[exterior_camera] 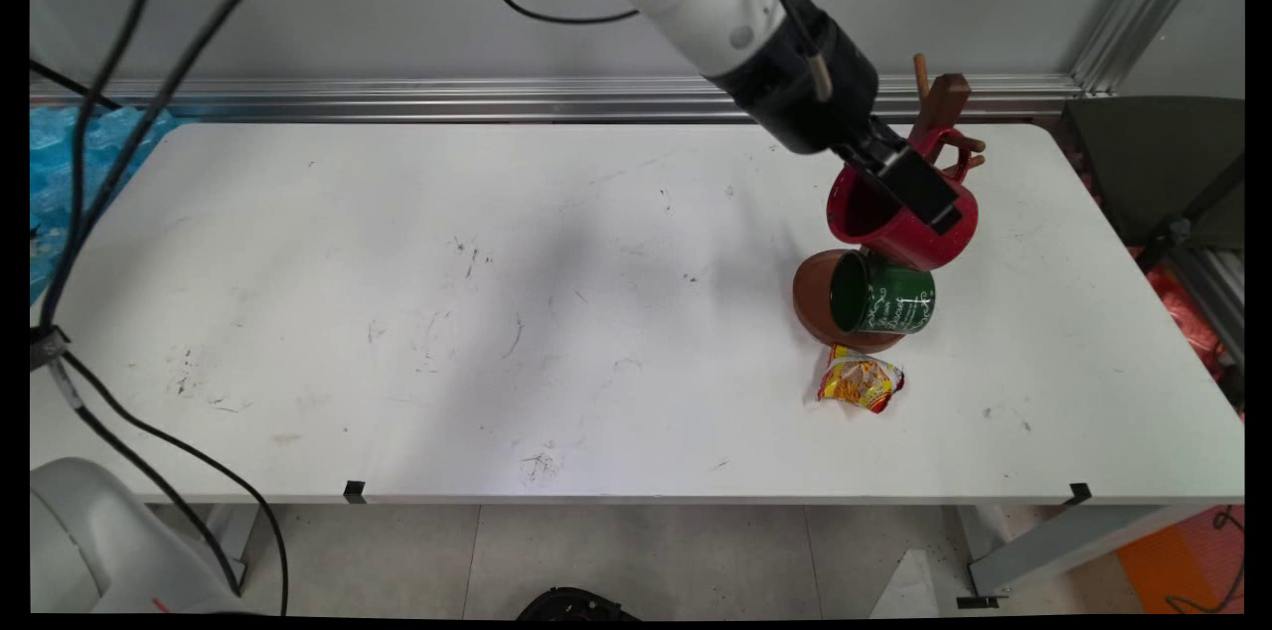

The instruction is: Pick up the red mug from the rack, then place the picked object on the table

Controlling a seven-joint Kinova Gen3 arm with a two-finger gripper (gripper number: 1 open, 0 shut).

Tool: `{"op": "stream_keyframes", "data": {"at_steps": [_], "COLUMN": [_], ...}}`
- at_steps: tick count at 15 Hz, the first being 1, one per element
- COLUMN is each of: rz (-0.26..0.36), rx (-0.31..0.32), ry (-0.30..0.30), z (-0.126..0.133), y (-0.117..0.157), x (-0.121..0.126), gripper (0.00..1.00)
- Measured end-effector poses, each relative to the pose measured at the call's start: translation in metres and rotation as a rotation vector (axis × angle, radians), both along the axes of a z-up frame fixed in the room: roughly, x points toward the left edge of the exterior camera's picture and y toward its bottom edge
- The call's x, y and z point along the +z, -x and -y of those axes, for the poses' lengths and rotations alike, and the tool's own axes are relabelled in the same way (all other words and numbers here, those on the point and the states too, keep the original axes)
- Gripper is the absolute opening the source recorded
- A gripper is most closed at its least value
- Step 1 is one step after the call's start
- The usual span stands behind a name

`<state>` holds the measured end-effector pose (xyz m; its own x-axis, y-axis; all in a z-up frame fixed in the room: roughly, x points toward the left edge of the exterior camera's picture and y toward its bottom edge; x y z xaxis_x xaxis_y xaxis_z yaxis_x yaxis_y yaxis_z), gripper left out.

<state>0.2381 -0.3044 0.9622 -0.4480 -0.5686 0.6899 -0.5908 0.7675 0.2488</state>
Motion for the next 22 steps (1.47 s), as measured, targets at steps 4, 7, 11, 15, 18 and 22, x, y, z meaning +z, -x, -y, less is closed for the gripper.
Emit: {"op": "stream_keyframes", "data": {"at_steps": [4,7,11,15,18,22], "rz": [-0.015,-0.028,-0.045,-0.054,-0.059,-0.066], "rx": [0.021,0.038,0.056,0.061,0.065,0.07], "ry": [-0.029,-0.046,-0.057,-0.064,-0.068,-0.067], "z": [0.005,0.009,0.011,0.01,0.008,0.005], "y": [0.01,0.016,0.02,0.02,0.018,0.015], "x": [-0.016,-0.025,-0.032,-0.036,-0.038,-0.036], "gripper": [1.0,1.0,0.0,0.0,0.0,0.0]}}
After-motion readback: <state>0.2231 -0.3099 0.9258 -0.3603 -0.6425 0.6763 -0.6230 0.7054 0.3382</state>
